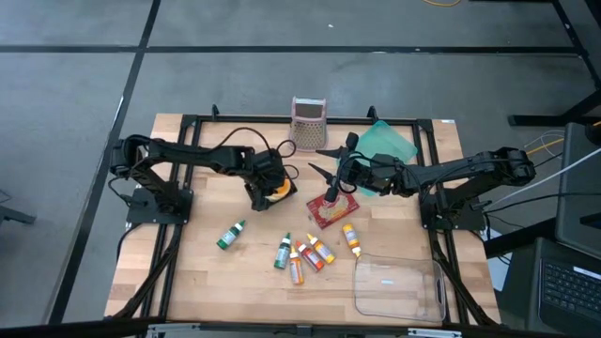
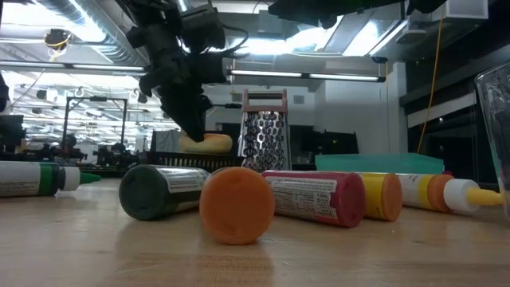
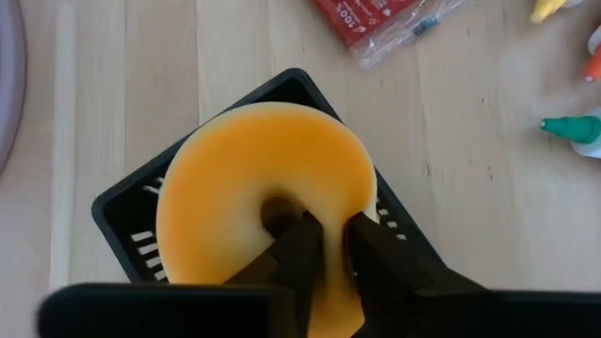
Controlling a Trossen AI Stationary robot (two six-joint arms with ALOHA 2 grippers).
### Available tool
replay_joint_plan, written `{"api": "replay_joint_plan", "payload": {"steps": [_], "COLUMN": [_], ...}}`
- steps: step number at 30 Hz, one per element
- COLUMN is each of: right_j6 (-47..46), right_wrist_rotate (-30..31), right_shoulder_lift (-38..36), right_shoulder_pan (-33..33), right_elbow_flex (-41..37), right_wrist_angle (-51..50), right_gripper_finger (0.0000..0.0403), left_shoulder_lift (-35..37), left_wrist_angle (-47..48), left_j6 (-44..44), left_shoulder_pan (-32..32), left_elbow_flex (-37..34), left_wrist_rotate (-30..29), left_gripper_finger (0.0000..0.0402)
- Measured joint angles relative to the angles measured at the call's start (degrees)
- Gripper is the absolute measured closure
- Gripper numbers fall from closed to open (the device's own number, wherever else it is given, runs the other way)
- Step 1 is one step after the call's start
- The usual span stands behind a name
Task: Pick & Place Food Item
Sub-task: Put the yellow donut into the black bin, then put the red popcorn into the green bin
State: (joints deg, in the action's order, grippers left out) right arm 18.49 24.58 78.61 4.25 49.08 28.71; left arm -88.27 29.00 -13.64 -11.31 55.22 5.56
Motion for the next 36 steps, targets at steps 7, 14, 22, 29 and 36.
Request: {"api": "replay_joint_plan", "payload": {"steps": [7,14,22,29,36], "right_j6": [0.0,0.0,0.1,0.1,-4.4], "right_wrist_rotate": [0.0,0.0,0.0,0.0,4.6], "right_shoulder_lift": [0.0,0.0,0.0,0.0,0.0], "right_shoulder_pan": [0.0,0.0,0.0,0.0,0.0], "right_elbow_flex": [0.0,0.0,0.0,0.0,1.0], "right_wrist_angle": [0.0,0.0,0.0,0.0,-4.4], "right_gripper_finger": [0.0225,0.0225,0.0225,0.0225,0.0225], "left_shoulder_lift": [0.0,1.1,6.1,13.7,22.3], "left_wrist_angle": [0.6,1.0,1.2,0.2,-11.8], "left_j6": [0.8,0.9,1.5,3.0,2.7], "left_shoulder_pan": [0.1,0.1,0.1,0.6,6.7], "left_elbow_flex": [0.0,0.2,0.4,0.4,0.4], "left_wrist_rotate": [-0.1,-1.2,-4.0,-4.8,-4.9], "left_gripper_finger": [0.0256,0.0215,0.0212,0.0214,0.0212]}}
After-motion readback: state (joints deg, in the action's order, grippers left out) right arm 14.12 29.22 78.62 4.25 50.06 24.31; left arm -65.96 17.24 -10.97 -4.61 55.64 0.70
